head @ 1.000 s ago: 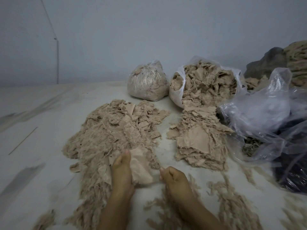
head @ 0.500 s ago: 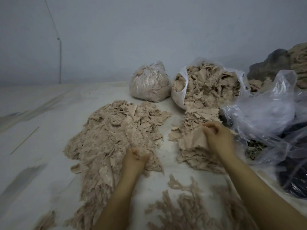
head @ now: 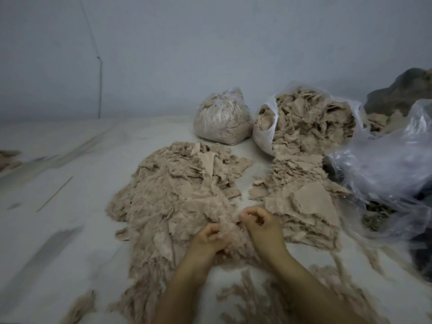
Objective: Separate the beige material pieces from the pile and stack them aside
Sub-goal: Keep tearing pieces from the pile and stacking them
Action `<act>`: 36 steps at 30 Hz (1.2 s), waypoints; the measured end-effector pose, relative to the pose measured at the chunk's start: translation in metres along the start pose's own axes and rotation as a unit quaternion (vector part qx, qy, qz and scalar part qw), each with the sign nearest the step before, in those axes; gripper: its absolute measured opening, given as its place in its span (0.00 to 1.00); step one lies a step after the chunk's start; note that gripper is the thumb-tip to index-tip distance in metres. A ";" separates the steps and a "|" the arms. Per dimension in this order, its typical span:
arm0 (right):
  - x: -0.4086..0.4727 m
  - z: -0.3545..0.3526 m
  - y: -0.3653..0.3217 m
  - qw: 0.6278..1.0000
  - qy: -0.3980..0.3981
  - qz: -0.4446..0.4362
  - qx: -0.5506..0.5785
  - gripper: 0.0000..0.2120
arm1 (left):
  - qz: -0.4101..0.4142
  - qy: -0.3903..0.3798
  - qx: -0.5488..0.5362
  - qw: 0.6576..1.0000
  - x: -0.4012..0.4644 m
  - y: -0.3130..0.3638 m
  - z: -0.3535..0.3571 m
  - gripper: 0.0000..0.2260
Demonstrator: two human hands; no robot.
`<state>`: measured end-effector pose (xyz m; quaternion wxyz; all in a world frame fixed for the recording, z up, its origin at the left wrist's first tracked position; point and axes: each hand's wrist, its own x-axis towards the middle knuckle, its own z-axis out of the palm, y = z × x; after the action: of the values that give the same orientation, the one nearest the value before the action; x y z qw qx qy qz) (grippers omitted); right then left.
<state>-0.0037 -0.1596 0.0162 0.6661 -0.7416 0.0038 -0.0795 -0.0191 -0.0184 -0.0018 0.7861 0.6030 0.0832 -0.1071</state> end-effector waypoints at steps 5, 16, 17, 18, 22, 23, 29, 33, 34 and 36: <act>-0.015 0.007 0.009 0.995 -0.053 -0.044 -0.071 0.06 | -0.004 0.053 -0.055 0.997 0.001 0.005 0.000 0.05; -0.003 0.004 0.011 0.960 0.019 0.226 0.162 0.10 | 0.202 -0.172 0.391 0.881 -0.014 -0.008 0.024 0.08; -0.002 0.000 0.013 0.947 0.020 0.249 0.204 0.11 | 0.174 -0.128 0.321 0.922 -0.015 -0.006 0.021 0.11; -0.003 -0.002 0.013 0.928 0.003 0.273 0.254 0.12 | 0.138 -0.059 0.242 0.959 -0.013 -0.005 0.018 0.12; -0.011 0.000 0.018 0.848 -0.111 0.319 0.407 0.20 | -0.049 0.051 0.127 0.989 -0.004 -0.001 0.013 0.24; -0.012 0.001 0.020 0.844 -0.128 0.317 0.414 0.21 | -0.070 0.002 0.090 0.993 -0.002 -0.001 0.015 0.22; -0.016 0.004 0.020 0.928 -0.078 0.228 0.283 0.26 | 0.051 0.063 -0.044 0.996 0.008 -0.006 0.018 0.09; -0.009 0.006 0.029 0.970 0.059 0.186 0.146 0.10 | 0.057 0.088 -0.129 0.986 0.005 -0.007 0.016 0.08; -0.007 0.006 0.031 0.970 0.085 0.186 0.129 0.10 | 0.060 0.118 -0.157 0.979 0.007 -0.006 0.012 0.07; -0.004 0.003 0.035 0.956 0.102 0.220 0.163 0.14 | 0.059 0.153 -0.190 0.968 0.010 -0.002 0.003 0.07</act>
<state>-0.0035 -0.1596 -0.0187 0.7750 -0.5916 0.2221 -0.0058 -0.0103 -0.0229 -0.0056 0.8690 0.4557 0.1857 0.0513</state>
